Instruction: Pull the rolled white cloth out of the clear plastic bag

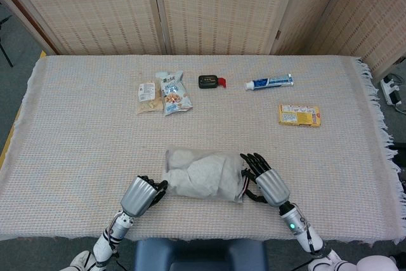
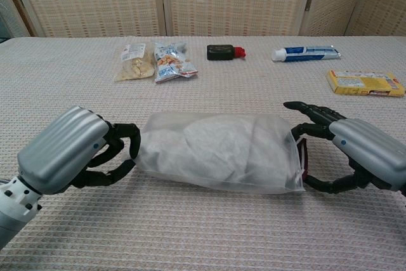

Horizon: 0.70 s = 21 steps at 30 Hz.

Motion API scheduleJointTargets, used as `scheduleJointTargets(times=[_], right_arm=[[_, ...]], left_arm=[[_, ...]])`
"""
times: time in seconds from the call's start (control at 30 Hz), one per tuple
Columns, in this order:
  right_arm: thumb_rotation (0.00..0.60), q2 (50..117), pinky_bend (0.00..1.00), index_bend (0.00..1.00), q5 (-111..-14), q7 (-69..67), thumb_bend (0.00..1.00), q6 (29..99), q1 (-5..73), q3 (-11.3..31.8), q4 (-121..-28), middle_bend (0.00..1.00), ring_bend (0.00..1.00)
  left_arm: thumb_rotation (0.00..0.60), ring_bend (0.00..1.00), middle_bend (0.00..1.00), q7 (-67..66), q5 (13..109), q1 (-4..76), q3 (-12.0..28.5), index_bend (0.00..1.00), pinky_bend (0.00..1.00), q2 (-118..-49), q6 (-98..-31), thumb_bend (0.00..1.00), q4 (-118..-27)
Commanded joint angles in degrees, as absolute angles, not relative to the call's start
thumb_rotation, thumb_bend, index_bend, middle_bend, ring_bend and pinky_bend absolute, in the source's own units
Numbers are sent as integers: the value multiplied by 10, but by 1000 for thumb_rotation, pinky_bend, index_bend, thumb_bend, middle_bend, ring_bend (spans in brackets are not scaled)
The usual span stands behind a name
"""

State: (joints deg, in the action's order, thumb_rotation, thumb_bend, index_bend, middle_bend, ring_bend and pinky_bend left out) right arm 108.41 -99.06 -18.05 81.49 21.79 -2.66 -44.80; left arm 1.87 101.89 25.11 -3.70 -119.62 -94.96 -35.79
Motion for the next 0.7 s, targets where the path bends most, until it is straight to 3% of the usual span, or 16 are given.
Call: scheduleJointTargets(times=[0.03,0.4,0.7], right_arm=[[600,1101,0,395,-985,-191,264,822,221,-19,-435,1,0],[600,1135,0,596,-975,-187,323,819,228,-14,-409,57,0],[600,1128,0,684,-967,-185,553,831,228,-8,-414,86,0]], left_arm=[[600,1000,1000,19,1018,251,-37,753,1000,-1196,-950,488,-358],[600,1000,1000,19,1017,253,-34,753,1000,-1189,-956,488,-364],[600,1000,1000,20,1013,253,-31,748,1000,-1184,-956,488,-367]])
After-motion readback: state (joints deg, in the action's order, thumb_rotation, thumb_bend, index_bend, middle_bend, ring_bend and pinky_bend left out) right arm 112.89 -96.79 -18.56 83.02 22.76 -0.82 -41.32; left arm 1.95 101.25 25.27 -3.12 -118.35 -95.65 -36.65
